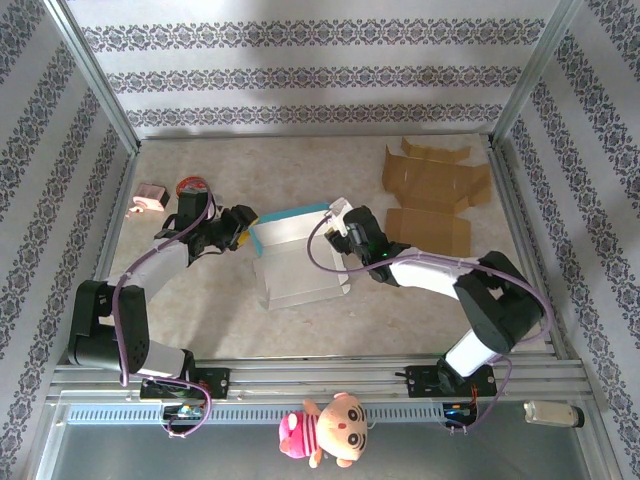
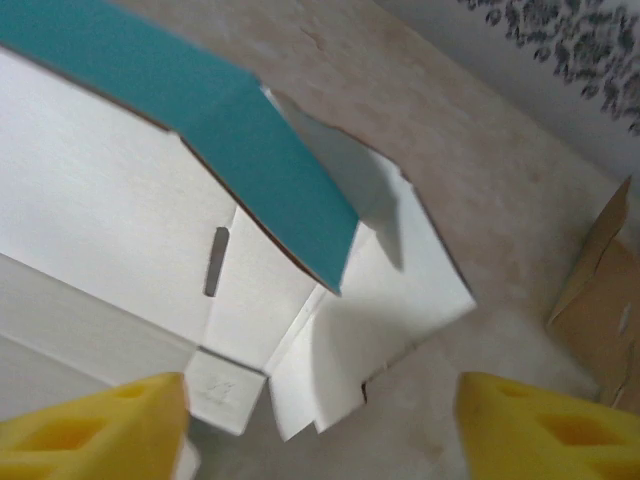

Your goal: Fold the paper box

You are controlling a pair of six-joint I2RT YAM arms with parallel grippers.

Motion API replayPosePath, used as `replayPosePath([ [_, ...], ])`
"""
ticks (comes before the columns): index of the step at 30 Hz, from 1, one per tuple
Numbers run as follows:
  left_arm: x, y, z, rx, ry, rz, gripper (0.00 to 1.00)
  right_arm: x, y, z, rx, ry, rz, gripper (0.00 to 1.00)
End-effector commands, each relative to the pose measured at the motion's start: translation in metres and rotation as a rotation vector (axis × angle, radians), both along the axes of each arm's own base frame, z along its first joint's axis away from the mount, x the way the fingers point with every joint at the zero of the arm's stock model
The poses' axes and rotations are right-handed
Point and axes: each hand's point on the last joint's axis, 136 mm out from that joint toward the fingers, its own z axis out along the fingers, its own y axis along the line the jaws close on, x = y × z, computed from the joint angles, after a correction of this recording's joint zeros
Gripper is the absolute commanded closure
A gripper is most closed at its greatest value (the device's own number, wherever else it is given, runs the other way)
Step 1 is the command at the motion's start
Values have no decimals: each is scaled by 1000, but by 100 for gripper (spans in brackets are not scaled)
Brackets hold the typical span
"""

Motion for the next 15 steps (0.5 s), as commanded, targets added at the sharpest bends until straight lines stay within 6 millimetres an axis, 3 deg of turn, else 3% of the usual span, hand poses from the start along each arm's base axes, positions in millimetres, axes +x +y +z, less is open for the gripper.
replayPosePath([
  [1,2,0,-3,5,3,-5,47,-23,1,38,198,84,26,16],
  [4,2,-1,0,16,-12,-20,49,-41,-6,71,421,226,11,14],
  [9,0,-8,1,34,-25,-52,51,-62,-2,114,719,498,-105,25],
  [11,-1,-11,0,41,-24,-63,51,-61,0,122,744,603,-188,29],
  [15,-2,-15,-4,49,-18,-74,51,-54,7,116,716,773,-323,29],
])
